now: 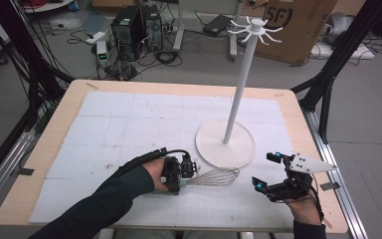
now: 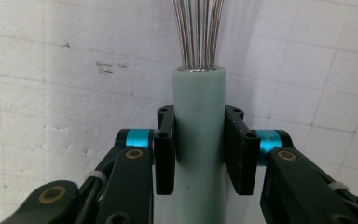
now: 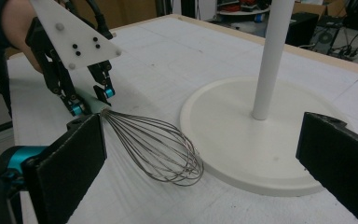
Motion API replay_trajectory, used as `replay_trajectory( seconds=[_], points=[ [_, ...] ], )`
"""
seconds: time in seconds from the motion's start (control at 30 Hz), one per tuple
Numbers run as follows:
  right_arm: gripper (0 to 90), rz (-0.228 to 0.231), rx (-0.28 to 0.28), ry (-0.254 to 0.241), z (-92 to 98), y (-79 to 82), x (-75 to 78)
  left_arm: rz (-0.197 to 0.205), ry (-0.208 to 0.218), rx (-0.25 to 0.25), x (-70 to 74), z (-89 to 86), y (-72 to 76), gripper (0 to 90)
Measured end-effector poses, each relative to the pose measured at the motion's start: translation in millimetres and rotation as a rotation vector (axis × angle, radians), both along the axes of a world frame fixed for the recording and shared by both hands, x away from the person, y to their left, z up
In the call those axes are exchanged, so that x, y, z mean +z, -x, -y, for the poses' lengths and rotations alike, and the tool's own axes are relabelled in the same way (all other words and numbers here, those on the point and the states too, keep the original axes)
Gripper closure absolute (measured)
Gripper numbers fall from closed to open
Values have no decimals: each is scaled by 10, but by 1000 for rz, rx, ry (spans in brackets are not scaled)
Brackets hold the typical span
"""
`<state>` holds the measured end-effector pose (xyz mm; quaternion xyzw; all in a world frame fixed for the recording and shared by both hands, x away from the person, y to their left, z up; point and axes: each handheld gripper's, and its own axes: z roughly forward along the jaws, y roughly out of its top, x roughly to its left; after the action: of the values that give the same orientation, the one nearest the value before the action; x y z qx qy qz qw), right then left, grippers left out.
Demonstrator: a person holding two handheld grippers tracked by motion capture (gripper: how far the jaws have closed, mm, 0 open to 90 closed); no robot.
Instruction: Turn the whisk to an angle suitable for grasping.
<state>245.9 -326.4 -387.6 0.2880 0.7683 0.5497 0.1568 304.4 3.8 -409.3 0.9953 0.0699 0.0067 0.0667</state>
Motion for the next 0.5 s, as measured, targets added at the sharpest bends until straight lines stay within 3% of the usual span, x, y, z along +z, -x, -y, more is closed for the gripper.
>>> replay_trajectory(
  seconds=[0.2,0.5],
  points=[
    [4,5,0,2,7,2,8,28,-2,-21,13,0,-3,691],
    [4,7,-7,-2,33,15,26,23,63,-88,67,20,14,692]
  ],
)
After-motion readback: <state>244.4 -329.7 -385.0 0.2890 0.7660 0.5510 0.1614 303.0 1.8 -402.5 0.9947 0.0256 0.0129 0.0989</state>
